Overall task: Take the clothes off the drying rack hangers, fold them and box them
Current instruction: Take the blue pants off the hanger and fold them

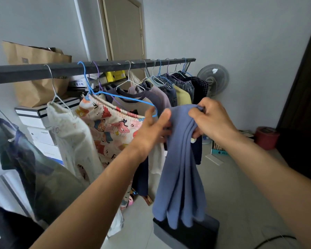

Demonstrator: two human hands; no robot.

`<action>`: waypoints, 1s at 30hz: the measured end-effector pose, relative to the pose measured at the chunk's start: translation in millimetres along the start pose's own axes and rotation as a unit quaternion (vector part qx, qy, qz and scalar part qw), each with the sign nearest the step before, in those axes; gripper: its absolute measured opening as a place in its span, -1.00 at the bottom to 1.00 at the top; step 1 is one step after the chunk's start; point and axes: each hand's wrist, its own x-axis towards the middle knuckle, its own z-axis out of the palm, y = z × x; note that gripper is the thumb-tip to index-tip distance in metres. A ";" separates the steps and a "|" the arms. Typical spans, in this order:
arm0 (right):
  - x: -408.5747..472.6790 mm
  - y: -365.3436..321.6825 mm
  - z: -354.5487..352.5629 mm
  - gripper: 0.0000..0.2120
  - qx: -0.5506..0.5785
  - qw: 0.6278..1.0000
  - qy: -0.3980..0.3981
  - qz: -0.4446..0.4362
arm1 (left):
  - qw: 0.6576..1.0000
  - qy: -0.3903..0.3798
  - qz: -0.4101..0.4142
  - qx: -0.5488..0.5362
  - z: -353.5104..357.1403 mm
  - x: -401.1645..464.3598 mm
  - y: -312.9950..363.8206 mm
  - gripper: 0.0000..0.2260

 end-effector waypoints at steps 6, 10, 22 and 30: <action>-3.7 -19.1 5.0 -0.79 0.220 0.971 0.034 0.085 | 0.988 -0.132 0.056 0.053 23.9 -20.5 -44.5 -0.42; -4.7 -19.0 10.0 -0.81 0.226 0.974 0.009 0.007 | 1.000 0.019 -0.009 0.003 34.4 -12.0 -49.1 -0.88; -28.4 88.7 -7.1 -0.31 0.276 0.908 -0.150 0.277 | 0.944 -0.067 -0.192 -0.259 13.7 6.4 -48.3 -0.72; -34.9 84.1 2.7 -0.40 0.294 0.942 0.059 0.152 | 0.984 -0.025 -0.115 -0.136 12.4 17.3 -56.9 -0.71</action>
